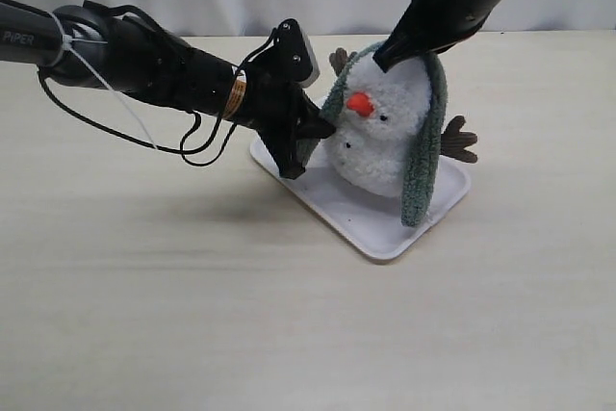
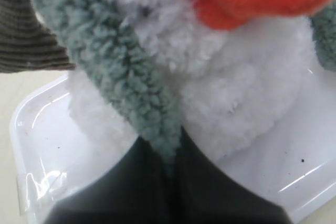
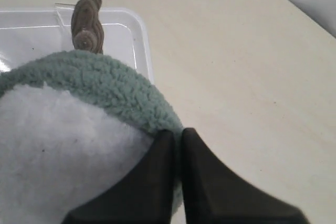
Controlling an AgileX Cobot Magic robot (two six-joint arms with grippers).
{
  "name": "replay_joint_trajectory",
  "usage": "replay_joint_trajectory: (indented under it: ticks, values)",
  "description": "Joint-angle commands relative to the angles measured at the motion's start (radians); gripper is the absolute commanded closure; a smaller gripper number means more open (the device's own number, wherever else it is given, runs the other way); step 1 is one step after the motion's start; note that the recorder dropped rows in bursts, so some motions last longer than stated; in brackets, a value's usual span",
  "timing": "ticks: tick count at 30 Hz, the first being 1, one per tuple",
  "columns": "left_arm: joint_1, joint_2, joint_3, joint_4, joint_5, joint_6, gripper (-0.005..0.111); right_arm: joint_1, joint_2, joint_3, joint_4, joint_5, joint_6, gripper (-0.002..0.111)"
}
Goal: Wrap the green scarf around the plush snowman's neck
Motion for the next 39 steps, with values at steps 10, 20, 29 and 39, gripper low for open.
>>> replay_joint_trajectory:
  ticks: [10,20,29,39]
  values:
    - [-0.004,-0.03,-0.007,0.001,-0.002,0.035,0.048,-0.003,0.046,-0.002,-0.093,-0.024,0.067,0.104]
    - [-0.002,-0.139,-0.007,0.001,-0.134,0.011,0.048,-0.005,0.075,-0.002,-0.138,-0.004,0.093,0.104]
    - [0.088,-0.145,-0.007,0.001,-0.096,-0.096,0.049,-0.005,0.075,-0.002,-0.095,-0.006,0.093,0.104]
    - [0.074,-0.093,-0.007,0.001,-0.094,-0.061,0.049,-0.005,0.08,0.051,-0.091,0.029,0.074,0.104]
